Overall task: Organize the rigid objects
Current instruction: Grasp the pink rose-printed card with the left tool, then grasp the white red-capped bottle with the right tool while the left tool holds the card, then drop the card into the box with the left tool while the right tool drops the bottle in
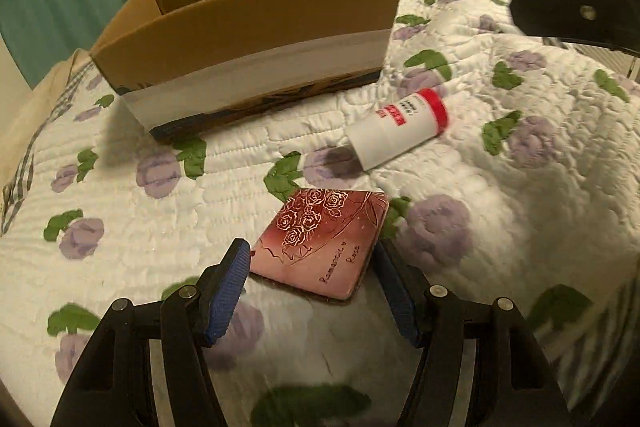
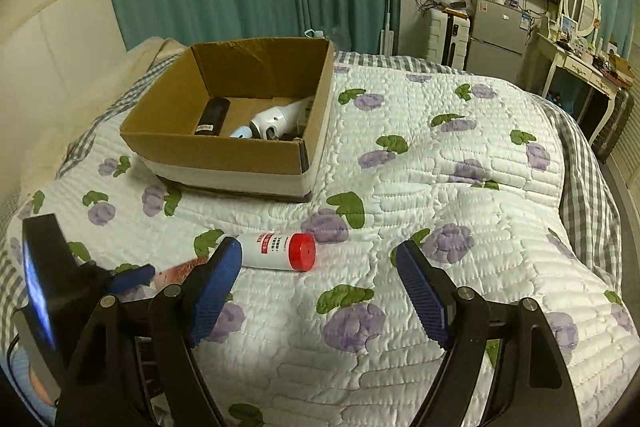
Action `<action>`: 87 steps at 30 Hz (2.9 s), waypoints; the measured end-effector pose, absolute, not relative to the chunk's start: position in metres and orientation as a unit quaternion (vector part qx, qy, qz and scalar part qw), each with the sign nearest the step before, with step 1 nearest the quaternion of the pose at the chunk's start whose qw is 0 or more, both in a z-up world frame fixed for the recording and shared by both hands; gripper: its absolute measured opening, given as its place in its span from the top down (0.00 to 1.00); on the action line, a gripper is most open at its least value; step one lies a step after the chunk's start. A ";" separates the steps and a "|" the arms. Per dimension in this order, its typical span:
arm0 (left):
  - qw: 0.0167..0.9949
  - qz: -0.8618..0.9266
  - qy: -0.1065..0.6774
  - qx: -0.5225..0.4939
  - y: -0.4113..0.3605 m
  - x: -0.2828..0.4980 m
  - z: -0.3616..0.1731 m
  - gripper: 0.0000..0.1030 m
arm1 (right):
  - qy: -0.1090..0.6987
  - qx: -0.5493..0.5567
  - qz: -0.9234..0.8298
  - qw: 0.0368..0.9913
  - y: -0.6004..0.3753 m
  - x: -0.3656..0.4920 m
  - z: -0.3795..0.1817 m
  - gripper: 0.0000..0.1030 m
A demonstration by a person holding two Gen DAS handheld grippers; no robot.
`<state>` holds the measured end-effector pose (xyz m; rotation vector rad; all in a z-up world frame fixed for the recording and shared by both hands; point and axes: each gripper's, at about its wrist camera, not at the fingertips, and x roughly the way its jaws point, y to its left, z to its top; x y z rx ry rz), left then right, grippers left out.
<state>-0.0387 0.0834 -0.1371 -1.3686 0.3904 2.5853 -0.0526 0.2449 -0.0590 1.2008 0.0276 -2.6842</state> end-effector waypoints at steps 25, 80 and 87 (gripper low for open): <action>0.061 0.873 0.125 -0.467 0.068 -0.063 -0.155 0.34 | 0.011 0.433 -0.898 0.083 0.243 -0.061 -0.079 0.23; 0.053 0.941 0.027 -0.333 0.018 -0.074 -0.003 0.35 | 0.044 0.340 -0.935 0.094 0.191 -0.093 -0.005 0.22; 0.055 0.948 0.047 -0.309 0.034 -0.132 0.017 0.34 | 0.042 0.300 -0.946 0.114 0.189 -0.140 0.032 0.22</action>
